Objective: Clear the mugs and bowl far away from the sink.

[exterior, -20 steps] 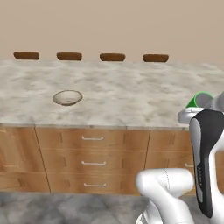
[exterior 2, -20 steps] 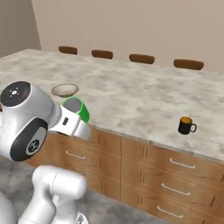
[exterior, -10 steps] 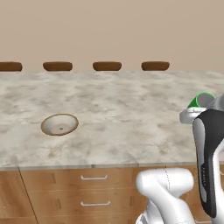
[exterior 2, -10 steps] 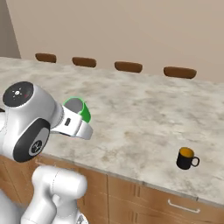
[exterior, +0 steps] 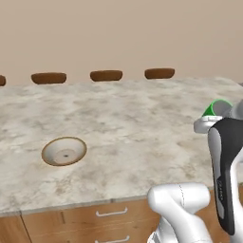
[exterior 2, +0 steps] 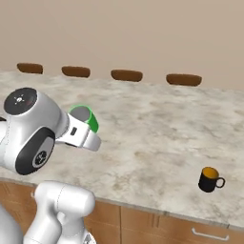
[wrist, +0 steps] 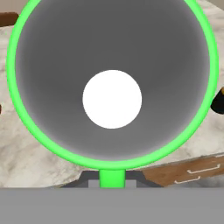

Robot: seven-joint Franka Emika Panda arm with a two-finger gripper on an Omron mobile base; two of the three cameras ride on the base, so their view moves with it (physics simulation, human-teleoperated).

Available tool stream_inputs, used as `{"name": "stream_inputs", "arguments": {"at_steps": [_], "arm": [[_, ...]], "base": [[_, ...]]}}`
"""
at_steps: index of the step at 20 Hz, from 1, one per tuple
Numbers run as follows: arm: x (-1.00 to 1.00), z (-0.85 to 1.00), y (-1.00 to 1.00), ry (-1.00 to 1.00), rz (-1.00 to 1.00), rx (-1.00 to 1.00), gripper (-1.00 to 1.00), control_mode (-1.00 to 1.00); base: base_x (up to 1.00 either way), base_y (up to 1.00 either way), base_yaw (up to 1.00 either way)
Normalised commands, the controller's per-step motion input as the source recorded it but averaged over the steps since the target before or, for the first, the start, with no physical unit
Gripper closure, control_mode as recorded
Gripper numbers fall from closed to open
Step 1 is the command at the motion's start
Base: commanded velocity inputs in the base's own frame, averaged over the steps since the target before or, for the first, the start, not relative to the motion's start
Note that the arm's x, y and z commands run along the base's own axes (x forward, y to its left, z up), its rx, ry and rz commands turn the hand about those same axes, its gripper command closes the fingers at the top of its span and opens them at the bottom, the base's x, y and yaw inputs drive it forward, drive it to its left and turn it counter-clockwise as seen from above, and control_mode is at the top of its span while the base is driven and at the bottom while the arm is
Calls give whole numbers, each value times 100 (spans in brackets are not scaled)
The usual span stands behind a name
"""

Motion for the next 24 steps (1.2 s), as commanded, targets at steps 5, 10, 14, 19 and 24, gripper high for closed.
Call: {"name": "stream_inputs", "arguments": {"at_steps": [5, 10, 14, 19, 24], "arm": [[0, 0, 0, 0, 0, 0, 100, 100], [32, -12, 9, 14, 0, -1, 100, -100], [63, -13, 7, 21, 0, 0, 100, -100], [72, -28, 0, 5, 0, 0, 100, -100], [73, -56, 0, 18, 0, 5, 100, -100]], "base": [[82, 30, -23], [40, 14, 0], [0, 0, 0], [0, 0, 0], [0, 0, 0]]}}
